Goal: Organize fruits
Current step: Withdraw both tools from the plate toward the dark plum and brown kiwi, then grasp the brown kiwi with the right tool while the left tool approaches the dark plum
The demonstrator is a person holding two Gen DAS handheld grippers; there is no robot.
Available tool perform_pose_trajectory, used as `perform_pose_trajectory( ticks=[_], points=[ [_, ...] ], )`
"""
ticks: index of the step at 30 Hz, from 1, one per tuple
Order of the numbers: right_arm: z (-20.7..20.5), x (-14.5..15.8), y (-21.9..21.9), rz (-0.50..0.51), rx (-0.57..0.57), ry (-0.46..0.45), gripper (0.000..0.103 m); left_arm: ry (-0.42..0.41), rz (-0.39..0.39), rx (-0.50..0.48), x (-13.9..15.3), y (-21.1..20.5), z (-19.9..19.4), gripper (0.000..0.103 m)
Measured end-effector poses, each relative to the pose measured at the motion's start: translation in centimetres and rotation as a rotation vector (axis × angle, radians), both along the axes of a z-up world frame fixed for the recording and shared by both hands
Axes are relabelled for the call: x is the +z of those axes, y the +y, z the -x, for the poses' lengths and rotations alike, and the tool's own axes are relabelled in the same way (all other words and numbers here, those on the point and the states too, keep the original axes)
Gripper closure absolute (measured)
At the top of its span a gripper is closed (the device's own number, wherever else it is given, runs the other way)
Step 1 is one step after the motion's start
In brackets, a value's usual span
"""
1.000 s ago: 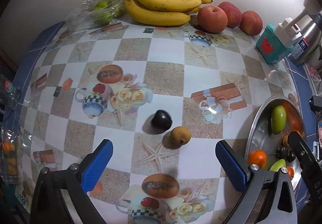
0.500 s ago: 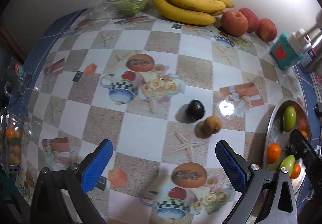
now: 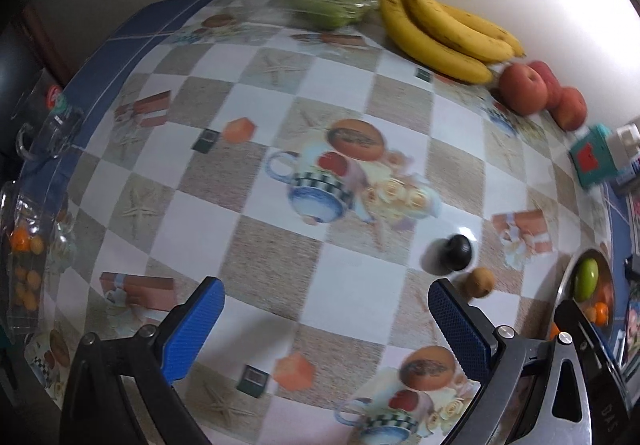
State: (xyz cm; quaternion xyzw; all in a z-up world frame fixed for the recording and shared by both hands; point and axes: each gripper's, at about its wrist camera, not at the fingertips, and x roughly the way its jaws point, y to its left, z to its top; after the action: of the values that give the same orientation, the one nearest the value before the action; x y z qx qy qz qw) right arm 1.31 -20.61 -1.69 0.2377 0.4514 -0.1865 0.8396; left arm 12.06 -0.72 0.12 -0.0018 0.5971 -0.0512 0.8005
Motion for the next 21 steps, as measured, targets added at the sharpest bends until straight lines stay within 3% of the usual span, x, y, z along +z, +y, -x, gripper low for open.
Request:
perform_pose_trajectory(
  ticks=[11, 21],
  points=[
    [-2.7, -1.0, 3.1, -0.008, 0.086, 0.026, 0.005, 0.040, 0.012, 0.028, -1.3, 1.8, -1.1, 0.000],
    [-4.3, -2.5, 4.3, 0.010, 0.100, 0.058, 0.005, 0.086, 0.014, 0.035, -3.0, 2.1, -2.5, 0.000]
  ],
)
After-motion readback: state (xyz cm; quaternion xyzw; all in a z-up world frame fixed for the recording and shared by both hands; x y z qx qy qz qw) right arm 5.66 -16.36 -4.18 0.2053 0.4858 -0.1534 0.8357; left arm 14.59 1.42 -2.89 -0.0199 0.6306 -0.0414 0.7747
